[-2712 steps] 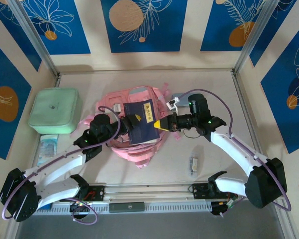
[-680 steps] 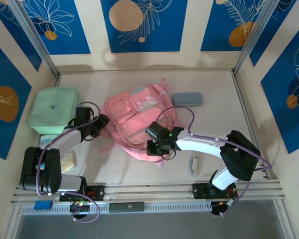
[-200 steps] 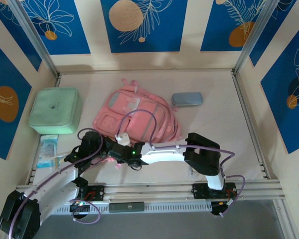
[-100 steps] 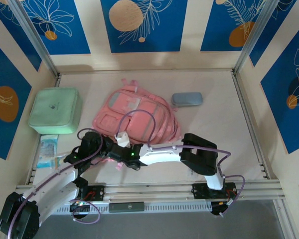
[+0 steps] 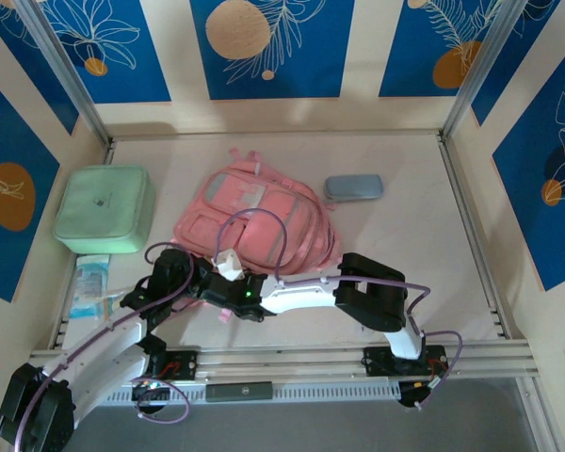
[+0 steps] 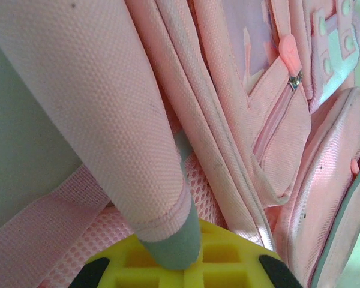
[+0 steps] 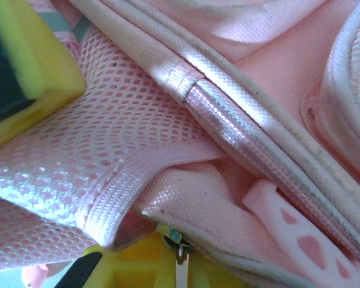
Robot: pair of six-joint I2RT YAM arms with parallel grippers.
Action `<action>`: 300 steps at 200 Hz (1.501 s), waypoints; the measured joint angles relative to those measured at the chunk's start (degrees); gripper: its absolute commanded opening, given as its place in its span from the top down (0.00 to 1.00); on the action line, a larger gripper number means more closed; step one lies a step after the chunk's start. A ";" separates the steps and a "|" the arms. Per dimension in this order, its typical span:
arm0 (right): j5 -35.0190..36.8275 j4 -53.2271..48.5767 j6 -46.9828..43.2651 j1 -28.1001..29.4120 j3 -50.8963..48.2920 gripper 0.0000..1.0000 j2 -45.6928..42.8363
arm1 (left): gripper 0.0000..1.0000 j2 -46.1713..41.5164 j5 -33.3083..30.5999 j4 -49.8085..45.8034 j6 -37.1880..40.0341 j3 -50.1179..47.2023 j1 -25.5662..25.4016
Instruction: Pack the student bag
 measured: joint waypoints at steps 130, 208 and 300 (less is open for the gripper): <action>-8.76 -16.59 12.22 -1.81 -9.73 1.00 -16.48 | 1.00 19.76 12.85 0.72 8.68 10.21 13.75; -17.29 -21.79 7.87 -5.68 -17.20 1.00 -29.77 | 1.00 30.25 14.88 1.31 15.67 18.05 18.75; -24.72 -18.82 4.55 -10.49 -17.94 1.00 -29.20 | 0.43 19.89 17.59 1.75 17.16 13.46 17.55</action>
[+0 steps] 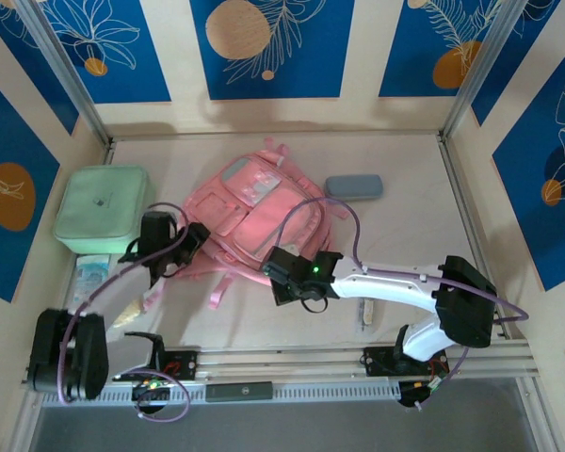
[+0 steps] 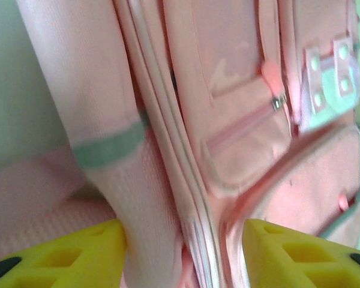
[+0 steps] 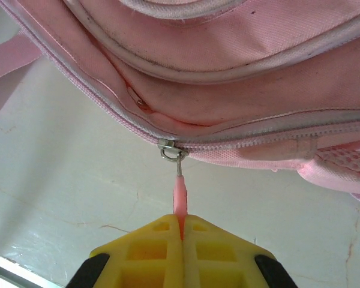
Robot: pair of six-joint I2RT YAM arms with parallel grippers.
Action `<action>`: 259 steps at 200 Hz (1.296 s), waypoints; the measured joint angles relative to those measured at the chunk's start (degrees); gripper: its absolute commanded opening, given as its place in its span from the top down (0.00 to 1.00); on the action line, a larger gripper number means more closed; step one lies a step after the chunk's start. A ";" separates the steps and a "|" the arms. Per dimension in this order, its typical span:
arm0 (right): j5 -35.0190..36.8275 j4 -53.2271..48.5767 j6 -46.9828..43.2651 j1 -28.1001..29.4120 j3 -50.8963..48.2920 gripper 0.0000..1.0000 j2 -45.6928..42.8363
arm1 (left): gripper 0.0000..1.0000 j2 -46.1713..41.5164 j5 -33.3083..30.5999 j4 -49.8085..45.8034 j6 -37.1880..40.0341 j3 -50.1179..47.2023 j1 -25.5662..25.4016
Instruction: Pack the student bag
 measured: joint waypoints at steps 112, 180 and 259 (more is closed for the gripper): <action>-3.21 6.69 -6.36 -1.97 -1.88 0.83 5.60 | 0.41 -11.37 -9.38 1.01 -14.45 -8.50 -19.80; -3.10 7.08 -8.52 -2.03 -0.22 0.73 8.44 | 0.42 -7.56 -15.04 5.05 -19.71 -8.66 -28.46; -0.70 2.71 -4.98 -2.34 5.73 0.71 11.91 | 0.49 -4.81 -19.19 8.90 -23.39 -9.35 -32.57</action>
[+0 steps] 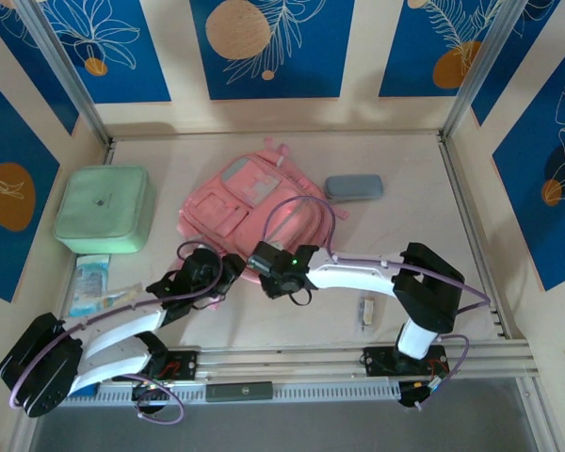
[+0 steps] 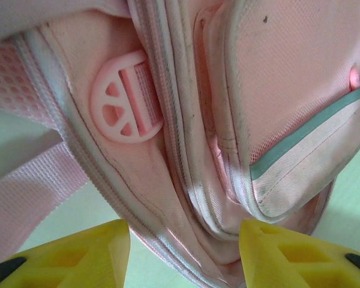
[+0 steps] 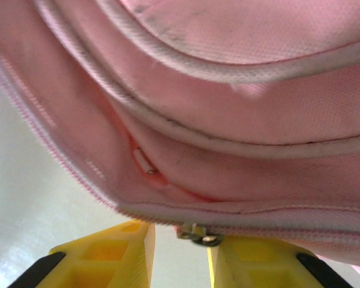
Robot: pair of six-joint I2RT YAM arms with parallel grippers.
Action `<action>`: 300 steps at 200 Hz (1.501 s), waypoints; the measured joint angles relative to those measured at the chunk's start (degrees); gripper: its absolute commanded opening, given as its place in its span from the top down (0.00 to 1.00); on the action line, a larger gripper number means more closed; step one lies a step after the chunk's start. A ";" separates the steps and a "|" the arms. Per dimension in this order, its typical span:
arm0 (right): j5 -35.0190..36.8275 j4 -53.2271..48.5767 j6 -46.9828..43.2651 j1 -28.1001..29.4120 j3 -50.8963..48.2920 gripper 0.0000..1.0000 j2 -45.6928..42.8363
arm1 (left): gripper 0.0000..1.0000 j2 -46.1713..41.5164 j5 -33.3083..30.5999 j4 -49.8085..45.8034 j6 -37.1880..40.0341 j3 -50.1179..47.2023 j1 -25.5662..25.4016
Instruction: Pack the student bag
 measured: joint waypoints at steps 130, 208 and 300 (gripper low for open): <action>3.72 -6.19 2.25 1.29 5.09 0.89 3.98 | 0.88 12.79 -5.38 7.28 -2.12 0.59 -2.27; 3.82 -7.19 3.72 -1.05 -0.81 0.99 -4.28 | 1.00 10.80 0.87 1.14 6.10 3.82 9.31; -3.06 -6.93 -1.36 -3.37 -3.08 0.92 -9.44 | 0.85 14.49 9.42 -9.94 23.02 13.33 24.61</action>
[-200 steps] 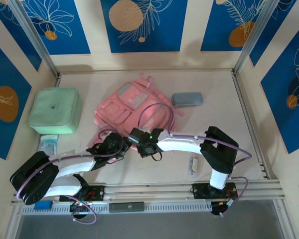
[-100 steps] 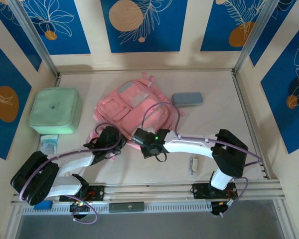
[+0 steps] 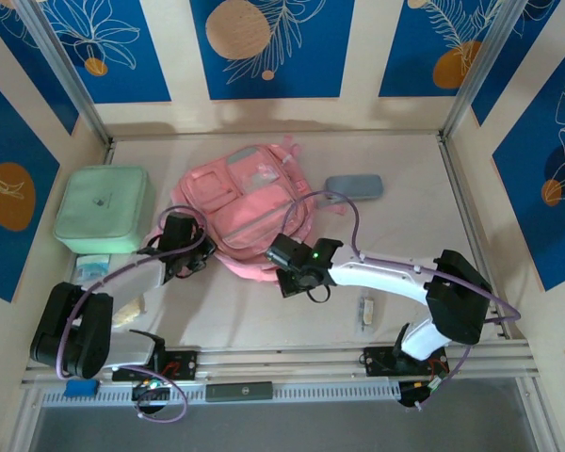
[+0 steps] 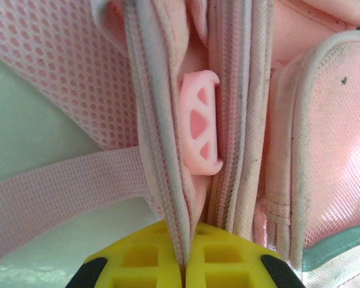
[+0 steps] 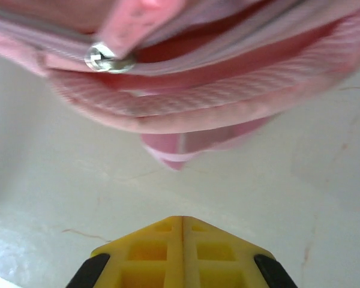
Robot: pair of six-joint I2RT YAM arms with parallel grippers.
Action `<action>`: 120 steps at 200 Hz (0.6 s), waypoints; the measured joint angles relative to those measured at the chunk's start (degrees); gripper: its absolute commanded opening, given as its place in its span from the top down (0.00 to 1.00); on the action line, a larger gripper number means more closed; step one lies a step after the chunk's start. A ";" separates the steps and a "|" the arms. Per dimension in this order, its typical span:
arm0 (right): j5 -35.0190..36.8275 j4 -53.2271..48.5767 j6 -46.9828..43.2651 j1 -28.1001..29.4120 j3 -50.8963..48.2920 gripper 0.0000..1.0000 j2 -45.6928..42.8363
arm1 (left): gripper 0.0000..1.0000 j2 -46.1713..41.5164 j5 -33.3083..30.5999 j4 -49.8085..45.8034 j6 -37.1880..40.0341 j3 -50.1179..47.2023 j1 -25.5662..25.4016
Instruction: Pack the student bag
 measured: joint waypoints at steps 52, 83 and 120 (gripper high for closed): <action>-8.96 4.44 -4.48 -7.39 0.09 0.62 -1.44 | 0.62 -3.13 1.42 -3.10 3.15 0.74 0.20; -16.52 7.93 -8.55 -13.42 0.15 0.51 -3.48 | 0.57 -10.91 2.64 -2.23 0.61 -2.95 -0.72; -22.36 9.86 -12.09 -17.68 2.51 0.48 -1.25 | 0.51 -14.53 1.86 -0.81 -5.53 -6.19 -8.66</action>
